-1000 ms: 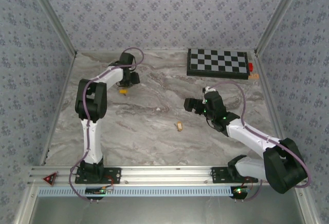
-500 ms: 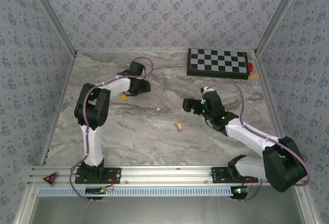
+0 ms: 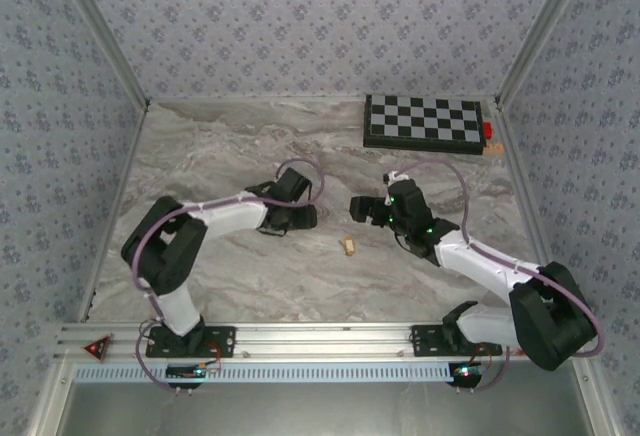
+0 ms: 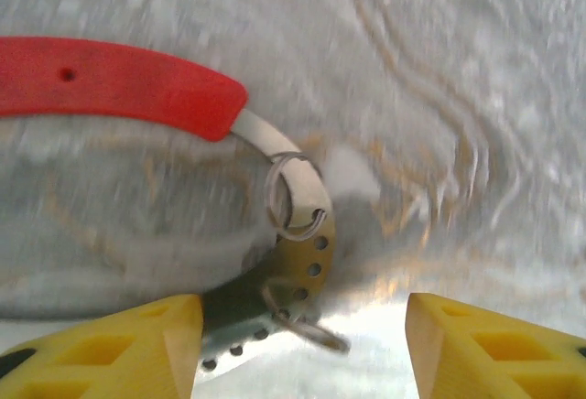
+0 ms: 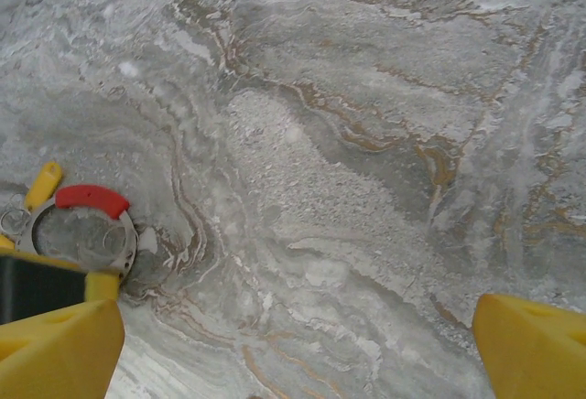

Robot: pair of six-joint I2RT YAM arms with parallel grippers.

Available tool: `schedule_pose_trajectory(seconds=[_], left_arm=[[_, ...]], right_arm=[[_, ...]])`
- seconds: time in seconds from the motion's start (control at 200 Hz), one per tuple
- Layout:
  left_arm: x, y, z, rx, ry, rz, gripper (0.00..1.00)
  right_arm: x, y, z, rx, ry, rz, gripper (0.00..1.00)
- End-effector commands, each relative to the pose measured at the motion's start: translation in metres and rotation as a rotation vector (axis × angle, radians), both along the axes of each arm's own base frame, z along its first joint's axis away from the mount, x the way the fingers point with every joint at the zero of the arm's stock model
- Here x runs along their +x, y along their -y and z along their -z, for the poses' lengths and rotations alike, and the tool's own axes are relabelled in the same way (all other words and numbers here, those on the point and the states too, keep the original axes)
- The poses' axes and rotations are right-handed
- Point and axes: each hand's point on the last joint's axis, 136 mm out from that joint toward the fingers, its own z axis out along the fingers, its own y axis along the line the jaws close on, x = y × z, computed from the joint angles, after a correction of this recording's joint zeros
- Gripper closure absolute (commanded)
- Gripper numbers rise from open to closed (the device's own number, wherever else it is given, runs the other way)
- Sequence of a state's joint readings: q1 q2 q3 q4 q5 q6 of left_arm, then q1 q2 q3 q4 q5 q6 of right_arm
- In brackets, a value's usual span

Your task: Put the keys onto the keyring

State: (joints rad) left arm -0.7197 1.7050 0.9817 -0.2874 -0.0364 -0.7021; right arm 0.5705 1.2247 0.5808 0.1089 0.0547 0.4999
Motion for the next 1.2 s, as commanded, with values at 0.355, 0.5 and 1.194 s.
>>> schedule_pose_trajectory(seconds=[0.355,0.5,1.194], left_arm=[[-0.040,-0.091,-0.046,-0.211,0.101,-0.483,0.45],[-0.043,-0.097,-0.037,-0.300,0.061,-0.543,0.52],[-0.028,-0.086,0.005,-0.348,-0.089,-0.608,0.67]], right_arm=[[-0.014,-0.031,-0.044,-0.127,0.279,-0.093,0.00],[-0.018,-0.032,-0.051,-0.095,0.294,-0.111,0.05],[-0.019,-0.034,-0.052,-0.085,0.303,-0.128,0.16]])
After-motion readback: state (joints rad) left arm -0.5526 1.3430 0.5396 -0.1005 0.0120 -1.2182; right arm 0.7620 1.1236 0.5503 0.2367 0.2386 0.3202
